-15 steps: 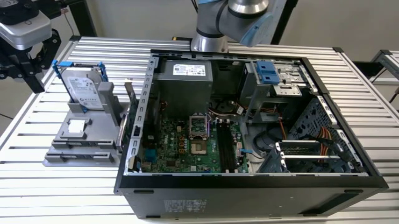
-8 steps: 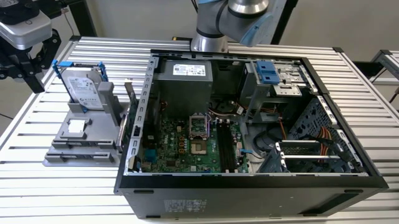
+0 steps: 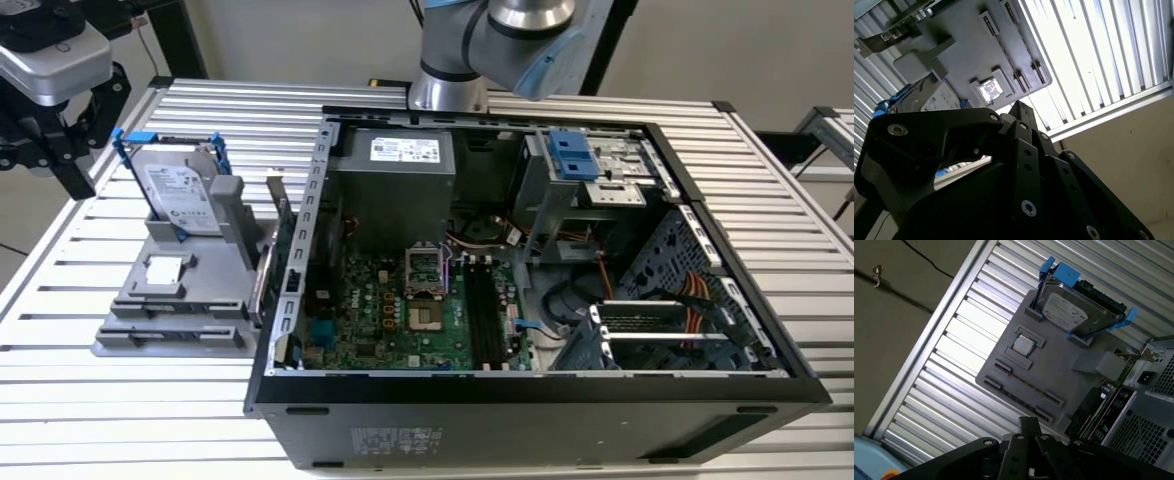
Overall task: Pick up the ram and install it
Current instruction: 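Pick up the ram and move it above insertion slot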
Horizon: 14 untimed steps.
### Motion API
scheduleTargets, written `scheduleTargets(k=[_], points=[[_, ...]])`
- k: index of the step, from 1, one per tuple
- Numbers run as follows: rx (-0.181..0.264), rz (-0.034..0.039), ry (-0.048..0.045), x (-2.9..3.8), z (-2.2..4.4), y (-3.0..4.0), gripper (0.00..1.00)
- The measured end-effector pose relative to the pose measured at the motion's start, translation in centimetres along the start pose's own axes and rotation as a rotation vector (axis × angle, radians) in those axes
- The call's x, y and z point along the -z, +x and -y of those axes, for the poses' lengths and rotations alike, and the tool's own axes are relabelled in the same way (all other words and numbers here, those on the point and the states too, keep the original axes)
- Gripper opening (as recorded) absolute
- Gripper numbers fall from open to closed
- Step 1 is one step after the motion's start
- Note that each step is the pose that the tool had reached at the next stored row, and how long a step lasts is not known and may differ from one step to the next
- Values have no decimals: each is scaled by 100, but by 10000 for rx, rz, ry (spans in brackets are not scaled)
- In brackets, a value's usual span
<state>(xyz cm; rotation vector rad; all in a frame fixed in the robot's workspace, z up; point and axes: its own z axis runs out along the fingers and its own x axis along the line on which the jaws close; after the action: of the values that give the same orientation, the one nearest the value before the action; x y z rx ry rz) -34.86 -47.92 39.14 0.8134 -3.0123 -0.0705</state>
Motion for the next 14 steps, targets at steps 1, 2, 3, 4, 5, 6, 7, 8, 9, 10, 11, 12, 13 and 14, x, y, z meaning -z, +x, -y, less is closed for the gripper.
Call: scheduleTargets(k=[1,2,3,4,5,6,7,8,9,10,11,12,13,14], points=[[12,-1,0,0,0,0,0],[26,-2,1,0,0,0,0],[40,-4,1,1,0,0,0],[54,-4,1,1,0,0,0],[69,-4,1,0,0,0,0],[83,-5,1,1,0,0,0],[97,-5,1,0,0,0,0],[111,-6,1,0,0,0,0],[124,-6,1,0,0,0,0],[136,-6,1,0,0,0,0],[149,-7,1,0,0,0,0],[162,-8,1,0,0,0,0],[175,-9,2,0,0,0,0],[188,-9,2,0,0,0,0]])
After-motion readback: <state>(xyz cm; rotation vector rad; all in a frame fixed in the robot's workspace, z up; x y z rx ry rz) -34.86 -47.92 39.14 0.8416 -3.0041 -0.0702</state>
